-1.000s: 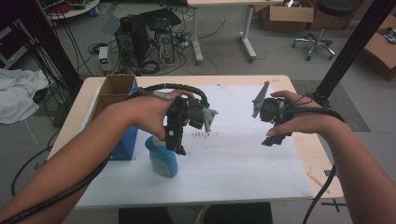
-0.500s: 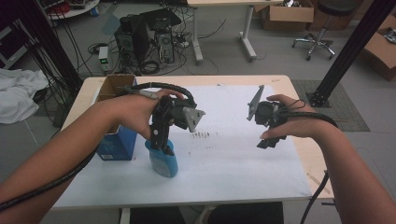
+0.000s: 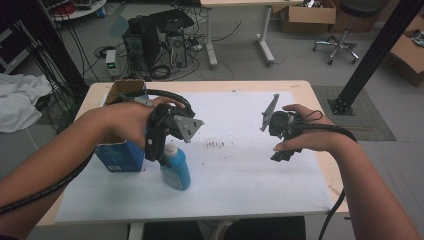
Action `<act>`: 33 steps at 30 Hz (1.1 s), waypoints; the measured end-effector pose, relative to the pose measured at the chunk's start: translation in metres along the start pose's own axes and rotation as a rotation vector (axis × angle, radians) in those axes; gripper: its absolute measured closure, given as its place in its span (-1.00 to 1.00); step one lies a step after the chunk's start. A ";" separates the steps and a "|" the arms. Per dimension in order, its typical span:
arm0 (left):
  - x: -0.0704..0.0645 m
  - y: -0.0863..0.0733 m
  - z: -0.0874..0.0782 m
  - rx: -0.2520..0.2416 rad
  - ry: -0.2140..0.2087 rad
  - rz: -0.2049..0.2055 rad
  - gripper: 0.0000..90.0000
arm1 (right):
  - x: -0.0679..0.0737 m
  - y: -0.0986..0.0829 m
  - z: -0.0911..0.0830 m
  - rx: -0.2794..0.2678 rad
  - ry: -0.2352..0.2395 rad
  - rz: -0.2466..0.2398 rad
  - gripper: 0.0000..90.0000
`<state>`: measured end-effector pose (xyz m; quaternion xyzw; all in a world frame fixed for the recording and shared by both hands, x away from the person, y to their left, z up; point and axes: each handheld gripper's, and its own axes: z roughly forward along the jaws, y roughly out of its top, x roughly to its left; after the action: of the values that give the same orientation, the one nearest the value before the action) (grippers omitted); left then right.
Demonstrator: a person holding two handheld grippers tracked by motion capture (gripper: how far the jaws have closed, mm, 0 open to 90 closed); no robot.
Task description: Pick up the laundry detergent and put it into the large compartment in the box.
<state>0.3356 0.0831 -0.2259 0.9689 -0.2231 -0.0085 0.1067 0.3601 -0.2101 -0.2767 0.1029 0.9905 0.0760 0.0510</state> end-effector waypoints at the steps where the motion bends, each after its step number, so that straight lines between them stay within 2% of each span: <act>1: -0.001 -0.004 0.002 -0.002 0.002 0.000 -1.00 | 0.000 -0.001 0.001 -0.002 -0.004 0.005 -0.65; 7: -0.003 -0.011 0.012 0.008 0.002 0.009 -1.00 | 0.000 -0.003 0.001 -0.001 -0.005 0.011 -0.65; 13: -0.005 -0.014 0.021 0.051 0.003 0.012 -1.00 | 0.002 -0.001 0.000 0.009 -0.008 0.006 -0.65; 18: -0.006 -0.017 0.028 0.092 0.026 0.023 -1.00 | 0.003 0.001 -0.002 0.004 -0.011 0.003 -0.65; 22: -0.006 -0.018 0.031 0.087 0.030 0.027 -1.00 | 0.003 0.002 -0.003 0.013 -0.013 0.002 -0.65; 28: -0.008 -0.018 0.045 0.105 0.004 0.031 -1.00 | 0.003 0.002 -0.002 0.012 -0.014 0.000 -0.65; 33: -0.008 -0.022 0.052 0.116 -0.003 0.029 -1.00 | 0.003 0.002 -0.001 0.013 -0.013 -0.001 -0.65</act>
<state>0.3345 0.0948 -0.2813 0.9702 -0.2372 0.0045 0.0503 0.3579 -0.2073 -0.2758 0.1032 0.9906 0.0690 0.0570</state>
